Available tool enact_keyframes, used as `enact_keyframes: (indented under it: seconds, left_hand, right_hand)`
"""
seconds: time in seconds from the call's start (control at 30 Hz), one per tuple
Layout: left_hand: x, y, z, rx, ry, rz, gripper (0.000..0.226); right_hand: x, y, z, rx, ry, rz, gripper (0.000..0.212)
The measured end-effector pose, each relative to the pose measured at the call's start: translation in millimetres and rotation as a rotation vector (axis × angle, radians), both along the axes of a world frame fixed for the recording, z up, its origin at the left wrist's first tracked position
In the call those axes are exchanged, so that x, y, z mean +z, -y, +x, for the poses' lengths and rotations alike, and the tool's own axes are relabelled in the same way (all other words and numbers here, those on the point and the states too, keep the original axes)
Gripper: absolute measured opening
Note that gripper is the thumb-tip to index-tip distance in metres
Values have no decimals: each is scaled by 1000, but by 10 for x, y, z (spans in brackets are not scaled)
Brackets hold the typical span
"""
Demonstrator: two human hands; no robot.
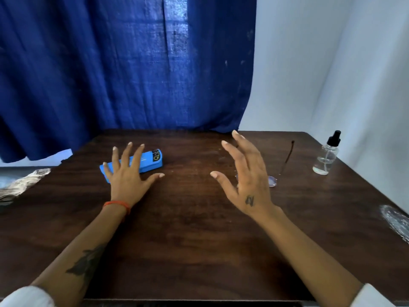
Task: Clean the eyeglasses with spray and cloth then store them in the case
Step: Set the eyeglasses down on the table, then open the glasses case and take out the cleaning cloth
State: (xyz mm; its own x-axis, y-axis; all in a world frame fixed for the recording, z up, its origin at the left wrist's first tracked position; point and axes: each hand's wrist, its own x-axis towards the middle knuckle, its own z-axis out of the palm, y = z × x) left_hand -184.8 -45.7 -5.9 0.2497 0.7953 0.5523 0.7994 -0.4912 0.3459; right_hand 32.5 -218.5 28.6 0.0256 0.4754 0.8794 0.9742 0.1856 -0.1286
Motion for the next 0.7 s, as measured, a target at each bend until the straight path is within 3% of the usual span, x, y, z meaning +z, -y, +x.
enact_keyframes:
  seconds: [0.2, 0.43, 0.7]
  left_hand:
    - [-121, -336, -382, 30, 226, -259, 110]
    - [-189, -562, -460, -1, 243, -208, 77]
    - [-168, -455, -301, -241, 215, -216, 74]
  right_hand:
    - [-117, -582, -372, 56, 72, -163, 56]
    - [-358, -1177, -692, 134, 146, -292, 53]
    - [-567, -1426, -703, 184, 215, -371, 49]
